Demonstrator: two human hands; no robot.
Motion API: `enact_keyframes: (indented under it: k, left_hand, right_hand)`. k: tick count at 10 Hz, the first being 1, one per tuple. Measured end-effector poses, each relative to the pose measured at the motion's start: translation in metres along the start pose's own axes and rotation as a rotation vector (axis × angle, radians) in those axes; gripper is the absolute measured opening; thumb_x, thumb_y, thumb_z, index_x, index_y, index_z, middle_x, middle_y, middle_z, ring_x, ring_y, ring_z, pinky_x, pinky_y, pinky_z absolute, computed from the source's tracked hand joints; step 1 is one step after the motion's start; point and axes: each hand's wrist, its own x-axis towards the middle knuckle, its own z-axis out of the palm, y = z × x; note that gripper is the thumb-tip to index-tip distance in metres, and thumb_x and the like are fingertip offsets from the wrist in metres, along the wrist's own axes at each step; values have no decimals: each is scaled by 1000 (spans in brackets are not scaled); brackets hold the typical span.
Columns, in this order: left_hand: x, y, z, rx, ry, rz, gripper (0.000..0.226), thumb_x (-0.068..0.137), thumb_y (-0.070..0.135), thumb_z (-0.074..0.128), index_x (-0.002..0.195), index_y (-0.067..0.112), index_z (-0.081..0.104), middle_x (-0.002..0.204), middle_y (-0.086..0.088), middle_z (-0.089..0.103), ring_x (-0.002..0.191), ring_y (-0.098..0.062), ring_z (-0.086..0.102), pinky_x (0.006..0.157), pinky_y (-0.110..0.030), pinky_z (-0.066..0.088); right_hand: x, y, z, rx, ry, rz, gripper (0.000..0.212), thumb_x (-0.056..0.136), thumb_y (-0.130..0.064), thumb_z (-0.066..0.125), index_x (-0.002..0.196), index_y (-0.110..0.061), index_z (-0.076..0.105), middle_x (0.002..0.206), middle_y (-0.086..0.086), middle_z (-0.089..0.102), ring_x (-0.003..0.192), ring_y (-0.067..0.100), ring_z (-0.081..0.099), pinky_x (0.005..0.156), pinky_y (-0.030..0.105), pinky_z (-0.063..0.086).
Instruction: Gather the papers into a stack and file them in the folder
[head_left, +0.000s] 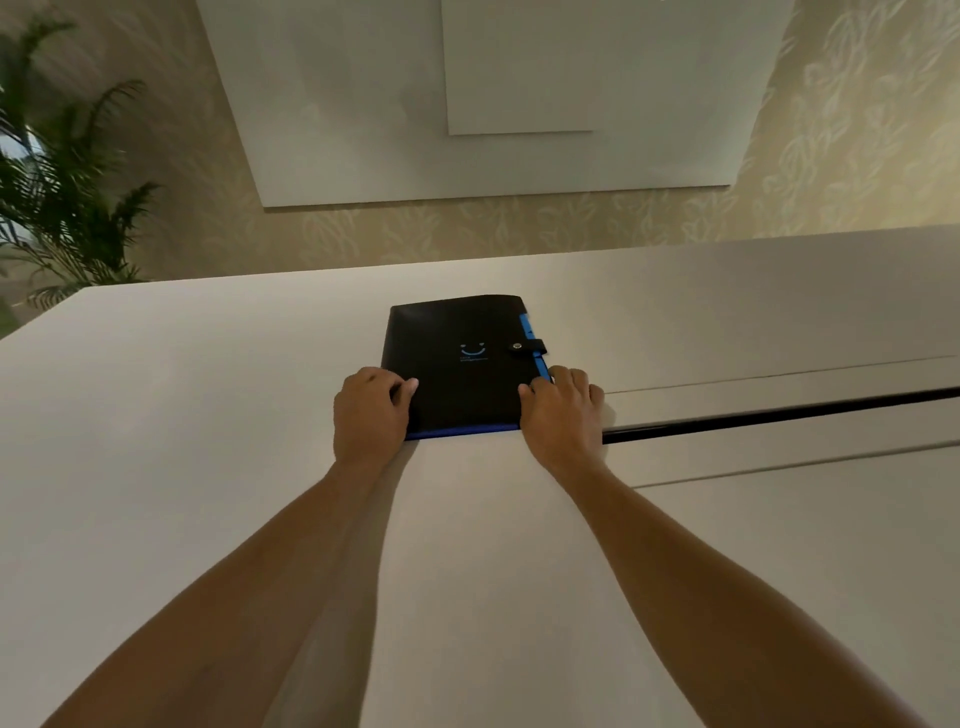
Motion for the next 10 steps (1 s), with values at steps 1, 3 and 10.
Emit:
enact_keyframes:
  k: [1,3,10]
  left_hand:
    - [-17,10,-8,91,71,129,30,93,38,53,80,14,64,86,-2,61,83,-18,53,72,-27,37]
    - [-43,13,-14,110,-106,223,25,84,43,49,90,22,59,94,5,59,88,-11,51,78,-25,35]
    - [-54,19,-22,123,-215,94,51,96,41,31,139,17,47,150,-4,41,142,-21,32,118,-45,23]
  right_hand:
    - [-15,-9,-9,-73,38,-161,19,95,-26,50,94,-12,62,100,9,63,94,23,56,85,37,47]
    - [-30,-14,-10,27,-68,-157,22,98,-29,43,99,-15,59,96,4,62,90,18,57,79,34,51]
    - [-37,-18,-21,-38,-233,-188,53,103,-38,29,149,-11,32,153,7,39,145,23,29,121,40,19]
